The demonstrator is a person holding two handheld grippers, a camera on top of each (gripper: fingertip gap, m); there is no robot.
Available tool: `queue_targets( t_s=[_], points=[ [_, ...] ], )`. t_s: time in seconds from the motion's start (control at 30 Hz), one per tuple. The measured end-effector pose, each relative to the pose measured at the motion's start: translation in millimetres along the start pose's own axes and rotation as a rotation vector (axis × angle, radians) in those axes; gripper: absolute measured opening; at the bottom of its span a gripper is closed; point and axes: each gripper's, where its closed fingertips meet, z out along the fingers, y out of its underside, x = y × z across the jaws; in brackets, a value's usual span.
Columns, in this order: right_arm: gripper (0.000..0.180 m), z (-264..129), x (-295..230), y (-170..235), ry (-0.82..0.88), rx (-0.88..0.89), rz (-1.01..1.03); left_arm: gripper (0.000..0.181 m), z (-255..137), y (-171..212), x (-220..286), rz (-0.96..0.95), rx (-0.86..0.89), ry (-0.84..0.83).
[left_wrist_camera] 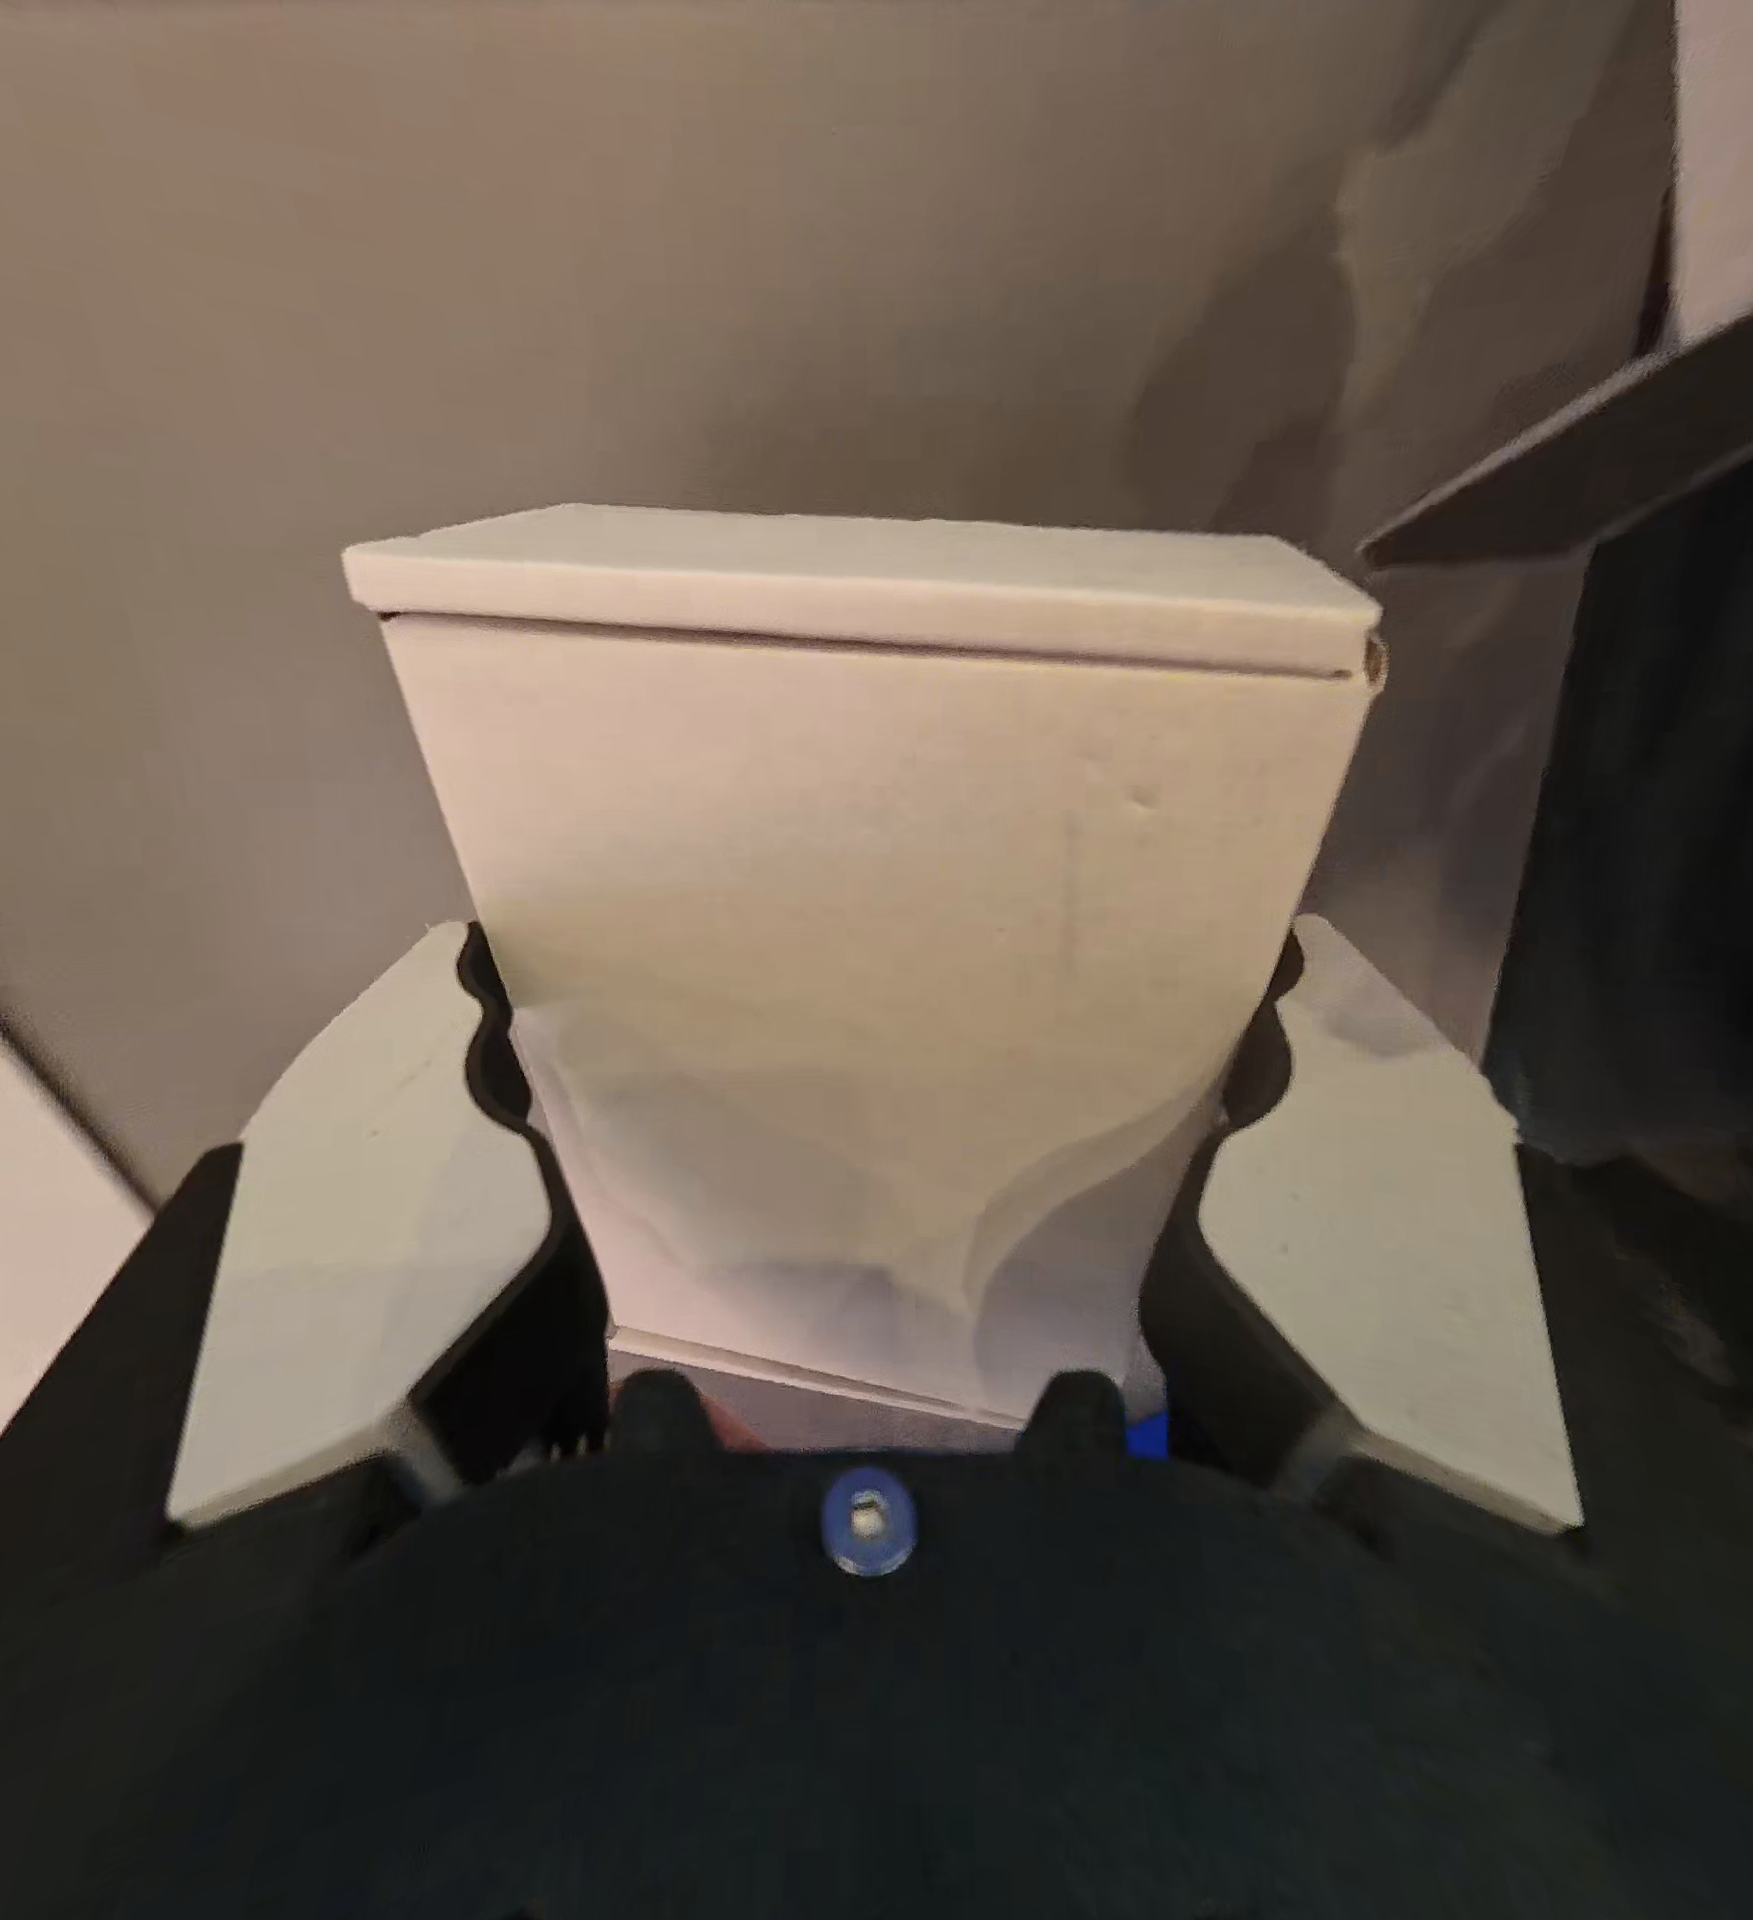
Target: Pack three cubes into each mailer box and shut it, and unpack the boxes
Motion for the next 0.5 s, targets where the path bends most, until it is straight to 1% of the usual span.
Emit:
queue_targets(
  t_s=[0.1, 0.17, 0.23, 0.27, 0.4, 0.47, 0.5],
  points=[
    [0.094, 9.6, -21.0, 6.4, -0.050, -0.042, -0.108, 0.132, 15.9, -11.7, 6.5, -0.059, 0.013, 0.098],
    [0.092, 16.3, -33.0, 13.3, -0.083, -0.074, -0.146, 0.131, 21.1, -19.7, 15.3, -0.072, 0.023, 0.167],
    [0.082, 22.2, -40.6, 21.1, -0.101, -0.109, -0.169, 0.132, 24.8, -26.5, 21.1, -0.068, 0.027, 0.199],
    [0.070, 24.4, -44.0, 24.9, -0.113, -0.125, -0.179, 0.132, 25.8, -30.6, 24.6, -0.065, 0.038, 0.219],
    [0.066, 26.7, -48.6, 29.5, -0.145, -0.115, -0.151, 0.131, 28.5, -34.9, 22.6, -0.078, 0.057, 0.193],
    [0.066, 27.7, -49.9, 33.4, -0.166, -0.125, -0.115, 0.122, 22.3, -32.1, 18.5, -0.070, 0.069, 0.128],
    [0.066, 28.0, -50.7, 34.5, -0.176, -0.122, -0.093, 0.124, 17.6, -27.5, 19.9, -0.048, 0.066, 0.095]
  ],
)
